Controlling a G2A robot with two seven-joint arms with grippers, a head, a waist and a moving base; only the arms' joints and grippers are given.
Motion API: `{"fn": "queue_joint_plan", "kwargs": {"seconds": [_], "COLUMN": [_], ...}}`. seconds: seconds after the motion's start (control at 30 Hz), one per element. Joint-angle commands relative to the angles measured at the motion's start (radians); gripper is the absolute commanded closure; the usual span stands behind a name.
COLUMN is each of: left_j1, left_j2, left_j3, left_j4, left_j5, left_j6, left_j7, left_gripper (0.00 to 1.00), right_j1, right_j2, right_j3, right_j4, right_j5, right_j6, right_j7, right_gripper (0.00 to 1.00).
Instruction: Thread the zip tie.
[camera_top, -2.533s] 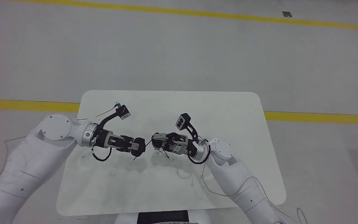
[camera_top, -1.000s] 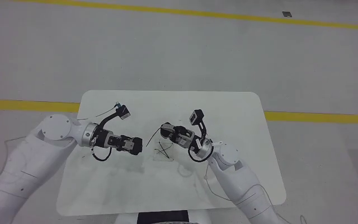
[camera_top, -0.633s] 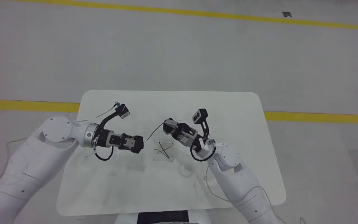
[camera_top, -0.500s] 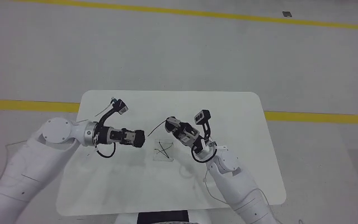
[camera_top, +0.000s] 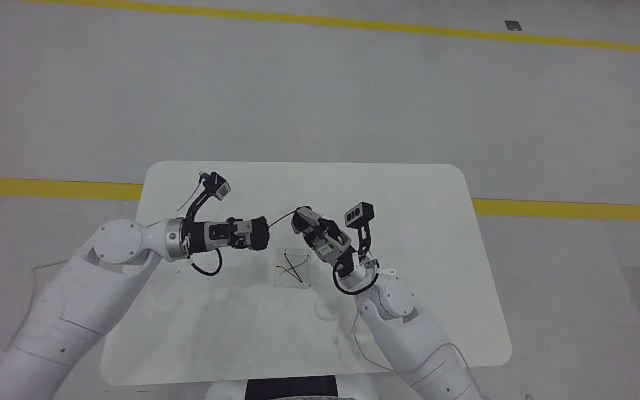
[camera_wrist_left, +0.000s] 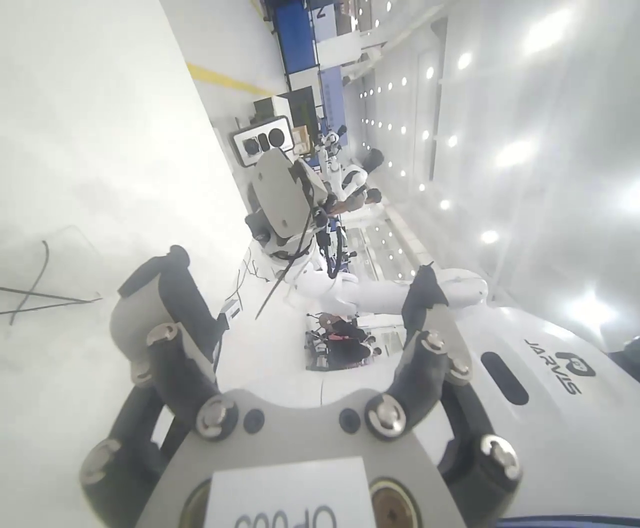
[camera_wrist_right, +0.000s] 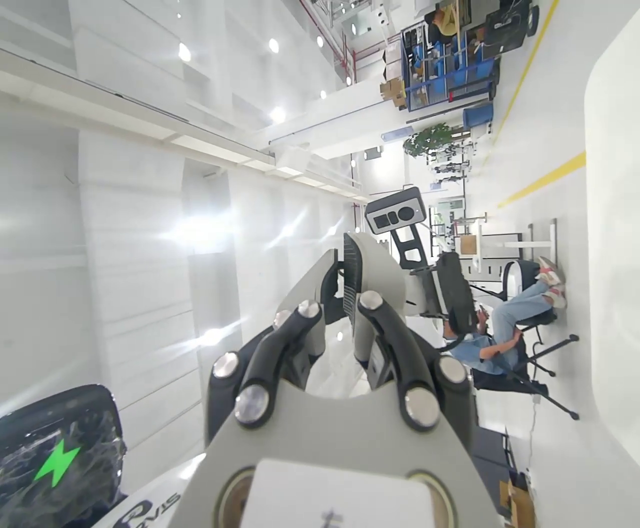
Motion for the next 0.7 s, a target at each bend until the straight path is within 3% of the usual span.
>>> {"fn": "queue_joint_plan", "kwargs": {"seconds": [0.0, 0.13, 0.33, 0.67], "left_j1": [0.0, 0.015, 0.03, 0.028], "left_j2": [0.0, -0.004, -0.019, -0.061], "left_j3": [0.0, 0.015, 0.023, 0.008], "left_j4": [0.0, 0.002, -0.016, -0.001], "left_j5": [0.0, 0.012, -0.012, -0.038], "left_j6": [0.0, 0.0, 0.0, 0.0], "left_j7": [0.001, 0.059, 0.124, 0.119], "left_gripper": [0.0, 0.0, 0.0, 0.0], "right_j1": [0.0, -0.009, -0.037, -0.058], "right_j2": [0.0, 0.001, -0.017, -0.055], "right_j3": [0.0, 0.002, -0.024, -0.044], "right_j4": [0.0, -0.03, -0.08, -0.092], "right_j5": [0.0, -0.166, -0.199, -0.191], "right_j6": [0.0, 0.0, 0.0, 0.0], "right_j7": [0.0, -0.085, -0.187, -0.265], "right_gripper": [1.0, 1.0, 1.0, 1.0]}}
